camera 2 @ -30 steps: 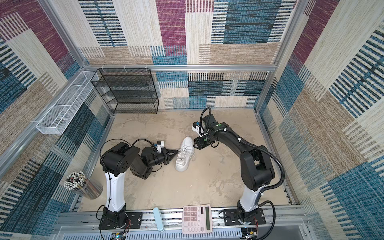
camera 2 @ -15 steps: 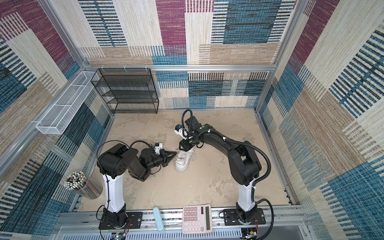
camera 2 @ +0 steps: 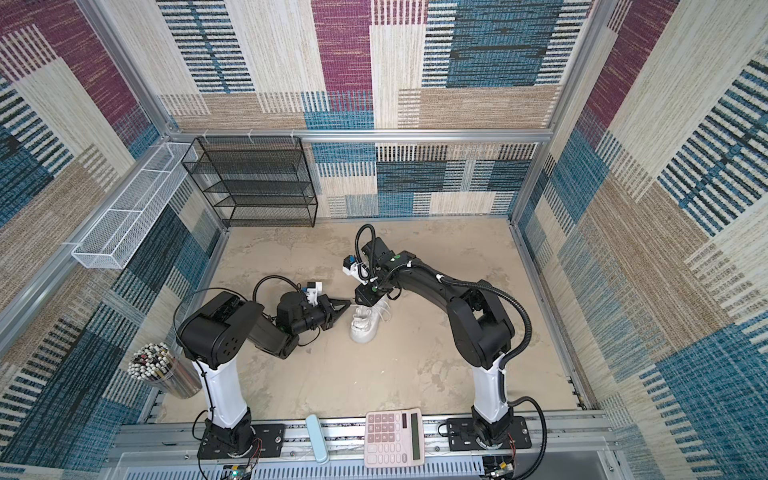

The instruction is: Tie the shoes

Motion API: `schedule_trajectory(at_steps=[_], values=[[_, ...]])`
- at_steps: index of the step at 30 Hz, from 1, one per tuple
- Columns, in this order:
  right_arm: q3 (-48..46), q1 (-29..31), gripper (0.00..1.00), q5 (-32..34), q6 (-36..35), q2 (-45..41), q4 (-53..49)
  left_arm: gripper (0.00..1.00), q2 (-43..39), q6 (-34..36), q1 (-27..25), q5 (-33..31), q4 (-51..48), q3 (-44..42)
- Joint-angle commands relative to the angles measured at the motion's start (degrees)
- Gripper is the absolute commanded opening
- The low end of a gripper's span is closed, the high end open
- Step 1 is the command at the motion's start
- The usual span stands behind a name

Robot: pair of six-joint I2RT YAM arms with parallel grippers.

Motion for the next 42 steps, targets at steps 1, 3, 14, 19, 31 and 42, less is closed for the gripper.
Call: schedule_trajectory(at_steps=[1,3,14,19,31,42], values=[[0.43,0.09,0.32,2.06,-0.97,0.54,-0.94,0.0,-1.23,2.9,-0.03,-0.85,-2.62,0.61],[0.1,0.09,0.3,3.35,-1.32,0.71,-1.2,0.0,-2.1,3.69,0.03,-1.0,-4.25,0.68],[-1.53,0.09,0.26,6.17,-2.01,0.62,-1.84,0.0,-5.33,6.9,0.14,-1.18,-10.36,1.25],[-1.71,0.09,0.26,6.6,-2.05,0.45,-1.89,0.0,-7.31,8.72,0.22,-1.99,-13.42,0.63],[-2.23,0.18,0.26,7.07,-1.97,0.36,-1.87,0.0,-12.57,14.24,0.95,-3.27,-24.22,1.24],[-2.83,0.18,0.26,7.42,-2.04,-0.06,-1.95,0.0,-13.56,16.07,1.74,-3.87,-27.33,1.37]])
